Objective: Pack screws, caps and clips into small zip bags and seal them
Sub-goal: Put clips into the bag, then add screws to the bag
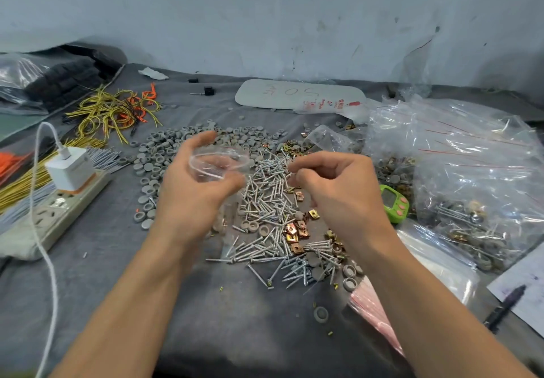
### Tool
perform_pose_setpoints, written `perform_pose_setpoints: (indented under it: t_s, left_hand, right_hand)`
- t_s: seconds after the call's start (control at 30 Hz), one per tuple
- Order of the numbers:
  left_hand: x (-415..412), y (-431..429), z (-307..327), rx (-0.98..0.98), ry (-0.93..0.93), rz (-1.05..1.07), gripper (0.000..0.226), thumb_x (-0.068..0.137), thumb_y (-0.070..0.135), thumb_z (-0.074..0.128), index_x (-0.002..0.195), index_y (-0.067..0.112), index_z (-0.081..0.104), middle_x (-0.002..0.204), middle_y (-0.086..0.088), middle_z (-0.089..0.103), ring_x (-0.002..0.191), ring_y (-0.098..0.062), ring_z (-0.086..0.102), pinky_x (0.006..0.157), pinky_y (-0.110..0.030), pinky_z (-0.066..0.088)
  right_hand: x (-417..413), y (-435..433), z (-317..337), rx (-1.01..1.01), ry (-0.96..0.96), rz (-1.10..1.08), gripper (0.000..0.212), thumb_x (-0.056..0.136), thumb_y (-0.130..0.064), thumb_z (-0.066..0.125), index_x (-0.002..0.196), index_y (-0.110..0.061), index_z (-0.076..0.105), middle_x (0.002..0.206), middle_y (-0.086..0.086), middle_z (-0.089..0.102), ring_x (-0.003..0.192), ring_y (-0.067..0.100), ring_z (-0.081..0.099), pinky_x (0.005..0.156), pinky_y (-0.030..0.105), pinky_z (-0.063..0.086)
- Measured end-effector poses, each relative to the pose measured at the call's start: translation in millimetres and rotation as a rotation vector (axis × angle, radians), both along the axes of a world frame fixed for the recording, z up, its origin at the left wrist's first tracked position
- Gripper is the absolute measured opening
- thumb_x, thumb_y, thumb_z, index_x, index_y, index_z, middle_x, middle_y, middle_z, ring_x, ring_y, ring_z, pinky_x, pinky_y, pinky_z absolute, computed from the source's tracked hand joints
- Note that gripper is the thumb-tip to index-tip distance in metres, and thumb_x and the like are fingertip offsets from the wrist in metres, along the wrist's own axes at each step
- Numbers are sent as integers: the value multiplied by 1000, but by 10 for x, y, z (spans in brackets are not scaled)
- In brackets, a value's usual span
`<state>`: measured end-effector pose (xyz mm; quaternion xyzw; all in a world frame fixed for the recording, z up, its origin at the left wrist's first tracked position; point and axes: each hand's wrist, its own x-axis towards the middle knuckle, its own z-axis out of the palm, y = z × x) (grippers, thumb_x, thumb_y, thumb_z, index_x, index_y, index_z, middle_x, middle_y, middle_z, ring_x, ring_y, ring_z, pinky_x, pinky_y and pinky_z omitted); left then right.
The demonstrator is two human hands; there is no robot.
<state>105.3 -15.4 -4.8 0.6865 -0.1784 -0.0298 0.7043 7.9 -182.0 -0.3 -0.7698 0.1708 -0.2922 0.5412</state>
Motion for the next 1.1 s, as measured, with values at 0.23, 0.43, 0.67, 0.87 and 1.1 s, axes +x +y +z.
perform_pose_setpoints:
  t_s: [0.23, 0.43, 0.67, 0.87, 1.1]
  left_hand:
    - [94, 130, 91, -563, 541, -263, 31, 77, 8, 65, 107, 5, 69, 95, -9, 75, 85, -19, 72, 97, -41, 57]
    - [89, 173, 128, -654, 679, -440, 43, 88, 23, 57, 125, 5, 69, 107, -8, 76, 96, -21, 74, 98, -43, 57]
    - [107, 207, 102, -641, 691, -497, 53, 86, 32, 60, 132, 5, 64, 110, -9, 74, 103, -24, 71, 106, -46, 51]
    - [116, 194, 99, -437, 359, -177, 29, 77, -1, 73, 102, 14, 69, 87, 3, 74, 81, -11, 70, 73, -26, 59]
    - [195, 274, -128, 603, -495, 341, 66, 69, 17, 91, 107, 50, 49, 98, 16, 67, 89, -8, 64, 69, -26, 50]
  right_hand:
    - [42, 196, -153, 22, 348, 271, 26, 92, -19, 75, 116, -28, 76, 101, -15, 78, 94, 1, 72, 85, 25, 59]
    - [106, 391, -131, 488, 281, 514, 15, 98, -14, 67, 86, -16, 75, 84, 0, 73, 76, 15, 64, 81, 33, 52]
    - [158, 411, -139, 609, 243, 521, 24, 96, -1, 65, 75, -10, 75, 76, 8, 70, 72, 20, 63, 80, 37, 52]
    - [139, 253, -171, -389, 520, 114, 19, 93, -15, 67, 91, -33, 75, 90, -14, 76, 81, 6, 71, 75, 21, 57]
    - [112, 327, -160, -728, 720, 280, 23, 89, -18, 67, 107, -31, 74, 108, -5, 71, 101, 22, 66, 90, 34, 54]
